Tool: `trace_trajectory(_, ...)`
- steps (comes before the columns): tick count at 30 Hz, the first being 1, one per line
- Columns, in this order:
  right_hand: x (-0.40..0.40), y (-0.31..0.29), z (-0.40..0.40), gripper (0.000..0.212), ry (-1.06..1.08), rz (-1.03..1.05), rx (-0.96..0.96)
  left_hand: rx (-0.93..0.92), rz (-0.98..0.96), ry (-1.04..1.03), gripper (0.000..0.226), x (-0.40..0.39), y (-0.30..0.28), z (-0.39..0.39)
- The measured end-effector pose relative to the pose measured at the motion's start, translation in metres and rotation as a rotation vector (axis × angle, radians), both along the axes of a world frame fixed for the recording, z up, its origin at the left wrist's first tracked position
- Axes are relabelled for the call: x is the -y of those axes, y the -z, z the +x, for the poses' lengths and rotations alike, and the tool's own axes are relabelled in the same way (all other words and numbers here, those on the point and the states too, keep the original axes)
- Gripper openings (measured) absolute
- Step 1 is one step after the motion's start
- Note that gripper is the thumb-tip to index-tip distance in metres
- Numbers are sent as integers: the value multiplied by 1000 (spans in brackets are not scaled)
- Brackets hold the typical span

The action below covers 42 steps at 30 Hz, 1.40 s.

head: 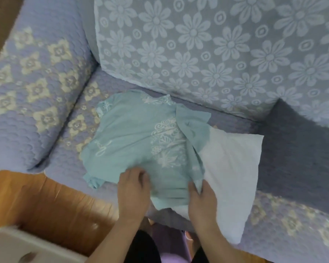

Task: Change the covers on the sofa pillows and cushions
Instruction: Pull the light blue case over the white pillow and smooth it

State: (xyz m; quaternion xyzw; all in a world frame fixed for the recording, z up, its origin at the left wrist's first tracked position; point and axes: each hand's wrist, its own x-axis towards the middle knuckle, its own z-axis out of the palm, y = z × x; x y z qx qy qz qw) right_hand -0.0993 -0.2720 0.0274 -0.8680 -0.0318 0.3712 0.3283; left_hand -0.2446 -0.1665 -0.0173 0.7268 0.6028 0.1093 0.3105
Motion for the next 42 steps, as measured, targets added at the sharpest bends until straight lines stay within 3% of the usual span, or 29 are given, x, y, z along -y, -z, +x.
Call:
trace_trajectory(2,14,-3,19,11,391,-16,180,38,94,-52,20,-11,-3,-13)
trace_trajectory(4,15,3,19,13,618,58,16,-27,97,20,39,-21,-1,-22)
trace_trajectory(5,11,8,11,15,571,130,-76,-79,71,58,44,-23,2,-24)
trace_trajectory(7,9,9,0,21,235,163,-138,-109,-65,48,54,-28,7,-19)
trace_trajectory(9,25,14,25,25,22,-55,3,-107,-157,47,56,-28,8,-12)
trace_trajectory(11,61,31,70,32,87,-380,135,-115,-52,200,52,-20,4,-8)
trace_trajectory(13,82,44,90,35,160,-566,87,-197,48,326,52,-9,-3,-7)
trace_trajectory(14,81,47,89,32,144,-597,82,-215,42,282,51,-6,-6,-7)
trace_trajectory(18,60,35,77,22,109,-463,201,-207,-17,-67,50,-11,-4,-35)
trace_trajectory(21,45,32,72,42,84,-445,327,-209,-121,-252,48,-36,6,-68)
trace_trajectory(23,29,29,62,63,-107,-431,540,-166,-216,-287,38,-52,14,-79)
trace_trajectory(26,-7,27,35,61,-510,-169,706,-116,-331,-285,14,-71,21,-79)
trace_trajectory(29,-47,24,-6,50,-849,39,511,-91,-392,-312,14,-76,19,-80)
trace_trajectory(31,-72,22,-26,45,-950,112,370,-47,-404,-309,15,-77,13,-89)
trace_trajectory(34,-101,20,-46,38,-963,138,161,-13,-382,-269,16,-79,1,-106)
trace_trajectory(37,-115,19,-62,34,-998,138,91,-17,-393,-217,15,-83,0,-119)
trace_trajectory(40,-118,21,-74,37,-1008,124,58,-8,-344,-307,10,-92,9,-124)
trace_trajectory(42,-117,25,-74,46,-992,102,49,53,-340,-382,28,-103,16,-119)
